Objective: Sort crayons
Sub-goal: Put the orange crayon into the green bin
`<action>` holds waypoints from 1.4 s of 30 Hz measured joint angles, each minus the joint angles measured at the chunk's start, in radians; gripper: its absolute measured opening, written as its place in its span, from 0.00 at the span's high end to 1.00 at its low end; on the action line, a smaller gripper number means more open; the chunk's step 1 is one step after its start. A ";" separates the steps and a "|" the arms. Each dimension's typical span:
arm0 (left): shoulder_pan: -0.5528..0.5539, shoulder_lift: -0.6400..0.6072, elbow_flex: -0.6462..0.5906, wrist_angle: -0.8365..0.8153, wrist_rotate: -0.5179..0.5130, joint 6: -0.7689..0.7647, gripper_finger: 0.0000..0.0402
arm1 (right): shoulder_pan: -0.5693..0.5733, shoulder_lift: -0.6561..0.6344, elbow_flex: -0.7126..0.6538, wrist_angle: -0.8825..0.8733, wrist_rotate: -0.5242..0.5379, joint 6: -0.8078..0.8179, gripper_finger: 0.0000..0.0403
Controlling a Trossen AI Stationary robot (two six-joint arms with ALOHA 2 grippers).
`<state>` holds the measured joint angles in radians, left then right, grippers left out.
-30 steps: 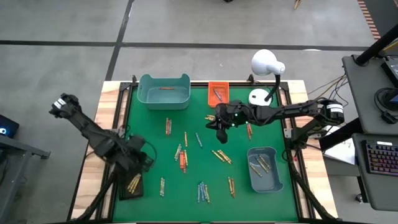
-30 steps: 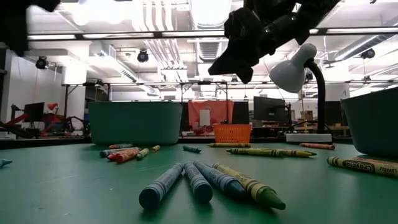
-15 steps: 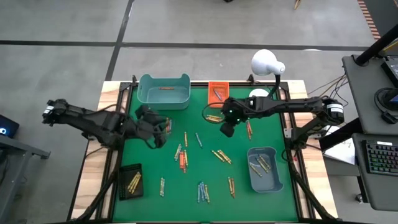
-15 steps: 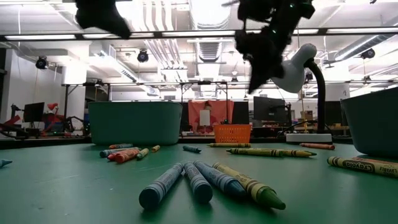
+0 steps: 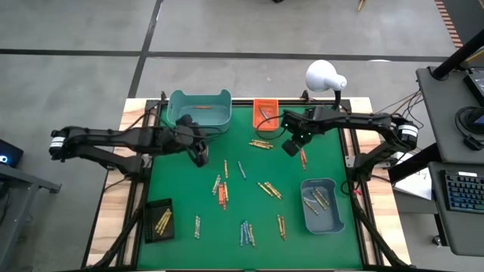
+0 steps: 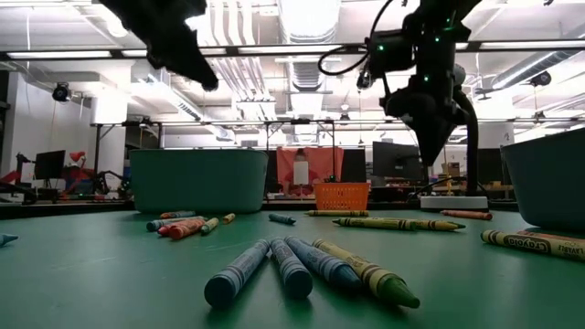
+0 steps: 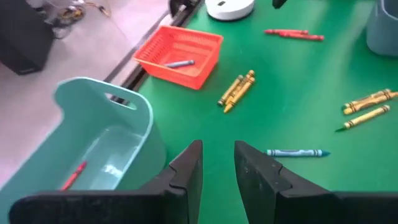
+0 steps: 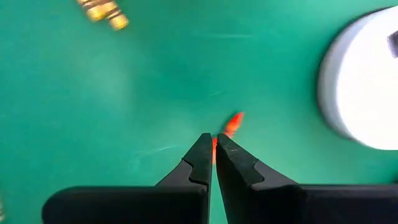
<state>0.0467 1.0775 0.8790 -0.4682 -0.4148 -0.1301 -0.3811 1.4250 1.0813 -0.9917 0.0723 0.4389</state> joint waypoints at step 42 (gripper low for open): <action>0.417 0.014 -0.090 0.311 0.354 0.349 0.81 | -0.035 0.019 -0.026 -0.002 0.008 0.312 0.65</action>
<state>0.4637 1.0916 0.7895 -0.1570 -0.0608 0.2188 -0.4161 1.4437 1.0558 -0.9932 0.0807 0.7505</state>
